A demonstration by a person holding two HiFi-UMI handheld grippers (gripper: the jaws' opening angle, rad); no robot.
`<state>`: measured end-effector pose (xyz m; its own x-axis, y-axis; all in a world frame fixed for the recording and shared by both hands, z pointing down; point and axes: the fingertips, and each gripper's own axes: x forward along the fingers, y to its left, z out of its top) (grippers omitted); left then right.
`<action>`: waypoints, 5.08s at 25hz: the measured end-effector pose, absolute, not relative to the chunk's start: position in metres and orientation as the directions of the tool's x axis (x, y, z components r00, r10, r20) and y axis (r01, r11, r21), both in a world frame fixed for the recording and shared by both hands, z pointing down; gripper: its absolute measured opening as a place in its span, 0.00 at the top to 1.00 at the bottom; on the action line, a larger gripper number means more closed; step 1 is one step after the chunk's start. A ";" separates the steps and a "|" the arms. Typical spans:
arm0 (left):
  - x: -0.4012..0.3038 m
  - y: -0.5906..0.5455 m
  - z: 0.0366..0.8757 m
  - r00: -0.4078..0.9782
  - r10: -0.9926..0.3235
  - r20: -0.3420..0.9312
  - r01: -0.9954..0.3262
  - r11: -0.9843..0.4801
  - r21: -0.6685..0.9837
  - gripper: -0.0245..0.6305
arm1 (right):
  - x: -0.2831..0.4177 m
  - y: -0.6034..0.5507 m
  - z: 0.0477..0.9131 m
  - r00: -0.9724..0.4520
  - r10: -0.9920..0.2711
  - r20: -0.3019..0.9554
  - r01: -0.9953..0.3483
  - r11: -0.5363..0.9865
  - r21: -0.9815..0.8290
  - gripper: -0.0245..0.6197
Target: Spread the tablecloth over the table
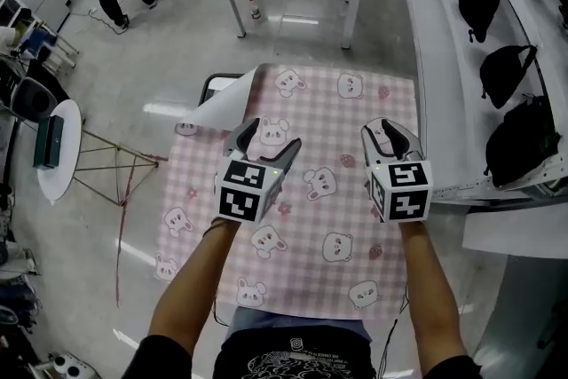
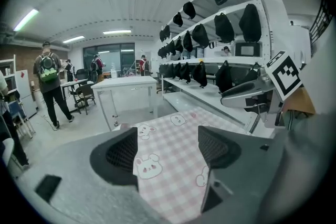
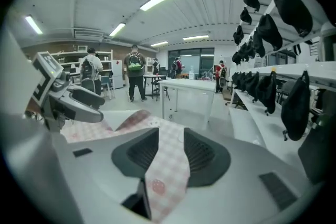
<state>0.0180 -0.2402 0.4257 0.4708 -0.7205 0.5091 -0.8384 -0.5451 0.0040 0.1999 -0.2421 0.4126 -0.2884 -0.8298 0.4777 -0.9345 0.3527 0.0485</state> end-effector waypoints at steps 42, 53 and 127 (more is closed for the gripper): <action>-0.214 -0.330 0.590 0.406 -0.601 0.689 -0.378 -0.796 -0.472 0.63 | -0.010 -0.258 0.539 -0.278 -0.725 0.630 -0.940 0.340 -0.023 0.75; -0.240 -0.375 0.570 0.499 -0.585 0.639 -0.700 -0.707 -0.101 0.83 | -0.020 -0.272 0.537 -0.283 -0.719 0.634 -0.937 0.348 -0.024 0.75; 0.136 -0.142 0.444 0.648 -0.636 0.419 -0.733 -0.670 0.119 0.62 | 0.303 -0.106 0.488 -0.217 -0.798 0.562 -0.976 0.175 -0.128 0.70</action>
